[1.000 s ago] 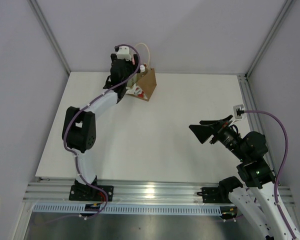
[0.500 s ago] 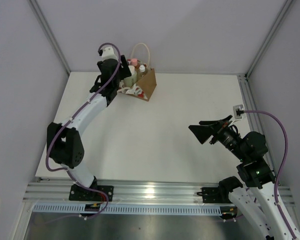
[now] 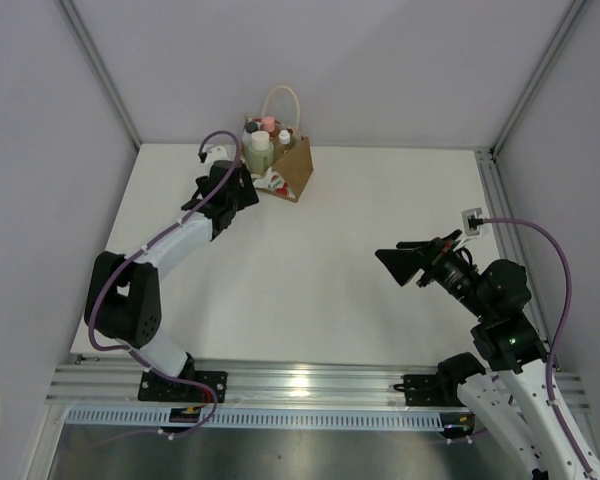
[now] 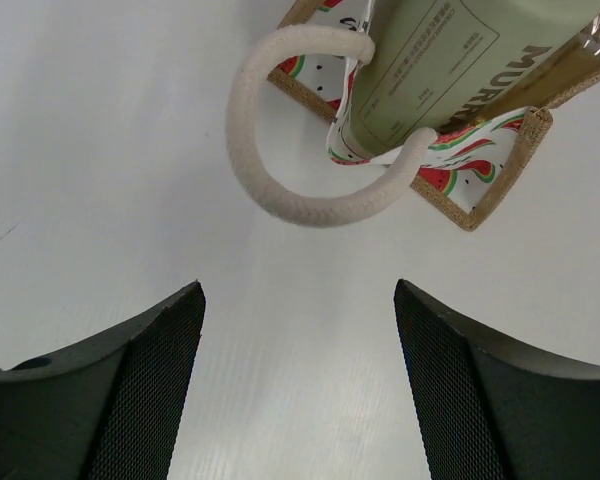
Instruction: Place the personal care products into the canvas bag
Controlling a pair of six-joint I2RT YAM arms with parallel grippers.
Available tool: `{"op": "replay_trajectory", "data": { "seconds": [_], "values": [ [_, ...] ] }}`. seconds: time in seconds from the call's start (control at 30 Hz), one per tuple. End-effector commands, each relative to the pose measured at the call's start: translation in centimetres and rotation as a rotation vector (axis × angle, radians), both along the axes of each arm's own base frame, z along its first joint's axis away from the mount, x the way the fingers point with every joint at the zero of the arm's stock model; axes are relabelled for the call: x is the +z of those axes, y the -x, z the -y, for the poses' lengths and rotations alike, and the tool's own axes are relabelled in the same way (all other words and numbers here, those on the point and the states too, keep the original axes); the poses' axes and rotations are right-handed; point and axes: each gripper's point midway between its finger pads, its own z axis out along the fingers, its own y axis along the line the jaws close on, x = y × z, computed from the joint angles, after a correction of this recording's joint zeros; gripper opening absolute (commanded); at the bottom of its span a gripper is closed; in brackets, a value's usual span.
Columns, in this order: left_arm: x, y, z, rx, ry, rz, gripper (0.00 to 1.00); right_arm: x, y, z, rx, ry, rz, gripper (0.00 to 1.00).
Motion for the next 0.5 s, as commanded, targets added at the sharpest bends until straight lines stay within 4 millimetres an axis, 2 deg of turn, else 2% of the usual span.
{"op": "replay_trajectory", "data": {
  "seconds": [0.0,0.1,0.13,0.2,0.27,0.4,0.47],
  "values": [
    [3.3,-1.2,0.1,0.022,0.059,0.104,0.80,0.3,-0.1,-0.2,0.010,-0.003,0.018,1.00],
    [4.5,-2.5,0.0,0.035,0.062,0.129,0.80,0.2,-0.2,-0.2,0.005,0.001,0.018,0.99],
    [4.3,-2.7,-0.1,0.040,0.062,0.126,0.80,0.2,-0.2,-0.1,0.002,0.003,0.018,1.00],
    [4.6,-2.6,-0.2,0.039,0.072,0.134,0.80,0.2,-0.3,-0.1,-0.001,0.004,0.018,0.99],
    [5.9,-2.4,-0.1,0.041,0.106,0.172,0.80,0.3,-0.2,-0.2,0.005,0.003,0.019,0.99],
    [5.6,-2.1,-0.8,0.108,0.236,0.172,0.81,0.2,-0.2,-0.1,0.002,0.004,0.019,0.99],
    [4.6,-2.1,-1.2,0.140,0.305,0.117,0.82,0.3,-0.2,-0.1,0.000,0.006,0.021,0.99]
  ]
}}
